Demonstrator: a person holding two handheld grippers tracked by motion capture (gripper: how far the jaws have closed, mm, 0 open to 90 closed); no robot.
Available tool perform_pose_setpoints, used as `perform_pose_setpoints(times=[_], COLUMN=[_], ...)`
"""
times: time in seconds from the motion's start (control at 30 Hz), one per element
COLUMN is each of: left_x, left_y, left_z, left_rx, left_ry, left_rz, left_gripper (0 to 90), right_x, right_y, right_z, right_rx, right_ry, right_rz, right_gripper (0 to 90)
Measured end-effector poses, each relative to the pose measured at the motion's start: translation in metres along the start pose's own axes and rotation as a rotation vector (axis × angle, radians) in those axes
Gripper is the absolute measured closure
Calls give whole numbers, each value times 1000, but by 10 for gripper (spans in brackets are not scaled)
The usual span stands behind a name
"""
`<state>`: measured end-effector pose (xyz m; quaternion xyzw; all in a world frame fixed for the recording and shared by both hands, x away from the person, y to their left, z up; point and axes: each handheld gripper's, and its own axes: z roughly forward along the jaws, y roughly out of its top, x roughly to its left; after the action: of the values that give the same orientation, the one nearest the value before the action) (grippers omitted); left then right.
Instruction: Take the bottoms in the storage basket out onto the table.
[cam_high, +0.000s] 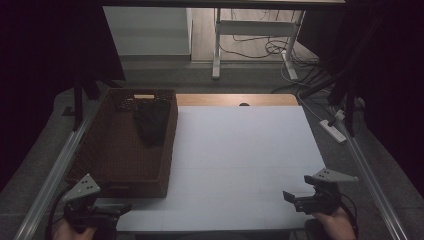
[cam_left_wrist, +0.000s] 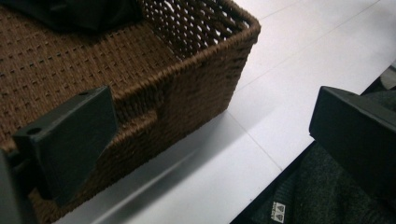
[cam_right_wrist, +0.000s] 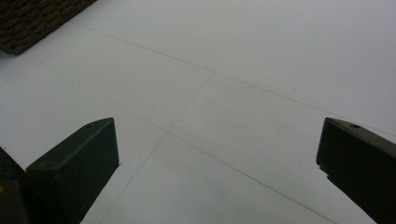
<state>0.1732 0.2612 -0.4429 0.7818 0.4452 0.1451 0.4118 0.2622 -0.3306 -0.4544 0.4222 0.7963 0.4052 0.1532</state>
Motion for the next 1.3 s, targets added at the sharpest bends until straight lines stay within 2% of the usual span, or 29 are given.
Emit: perform_pose_setpoints(times=[0.1,0.3,0.43,0.6,0.83,1.1,1.3], left_x=[2,5,8,11,14,19,24], left_y=[4,13,19,27,37,48,56], left_z=[2,5,6,9,16,25,32], left_rx=[-1,-12,-30,-26,-16,5,9], left_ry=[-12,-9,-21,-17,-36,-44,-67], left_rz=[5,24,14,32,33,59,51], left_gripper=[6,6,6,8,10,3,0], right_x=[1,1,1,1,1,1,1], right_y=[0,0,0,0,0,0,1], right_z=[0,1,1,1,1,1,2], right_rx=[4,10,10,13,14,16,18], right_ry=[0,2,2,2,4,8,11], right_rz=[-6,-11,-11,-12,-12,-11,-10], right_gripper=[0,0,0,0,0,0,0])
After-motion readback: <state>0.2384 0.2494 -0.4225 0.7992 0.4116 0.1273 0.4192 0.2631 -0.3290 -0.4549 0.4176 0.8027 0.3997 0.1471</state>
